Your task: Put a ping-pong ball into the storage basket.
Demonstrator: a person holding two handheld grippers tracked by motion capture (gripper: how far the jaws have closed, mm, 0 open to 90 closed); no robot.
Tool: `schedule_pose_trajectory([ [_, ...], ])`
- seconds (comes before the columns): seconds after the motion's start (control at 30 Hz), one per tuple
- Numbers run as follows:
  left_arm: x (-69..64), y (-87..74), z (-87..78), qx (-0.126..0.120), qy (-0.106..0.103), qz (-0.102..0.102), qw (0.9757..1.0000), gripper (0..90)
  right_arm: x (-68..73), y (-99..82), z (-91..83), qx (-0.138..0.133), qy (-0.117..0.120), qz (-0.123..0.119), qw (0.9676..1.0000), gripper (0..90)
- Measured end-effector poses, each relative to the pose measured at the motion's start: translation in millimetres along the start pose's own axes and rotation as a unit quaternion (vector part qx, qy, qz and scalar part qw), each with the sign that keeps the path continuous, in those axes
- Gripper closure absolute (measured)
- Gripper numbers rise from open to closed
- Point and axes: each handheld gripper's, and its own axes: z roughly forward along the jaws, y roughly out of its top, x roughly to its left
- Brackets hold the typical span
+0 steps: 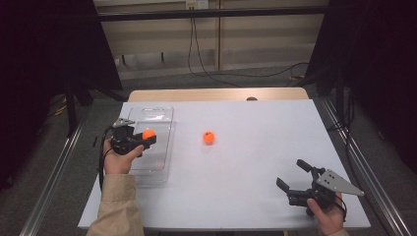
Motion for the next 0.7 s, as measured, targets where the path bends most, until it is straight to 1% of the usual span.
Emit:
schedule_pose_trajectory([
  [0.17,1.1,-1.4,0.9,0.001,0.002,-0.003,1.0000,50.9,-0.1,-0.1,0.0,0.001,0.001,-0.001,1.0000,2.1],
  [0.4,2.3,-1.7,1.1,0.003,0.008,0.000,1.0000,50.9,0.0,0.0,0.1,0.000,0.000,0.000,1.0000,2.1],
  [0.7,3.6,-2.6,1.7,0.003,0.013,-0.002,0.9999,50.9,-0.1,-0.1,0.2,0.001,0.001,-0.002,1.0000,2.1],
])
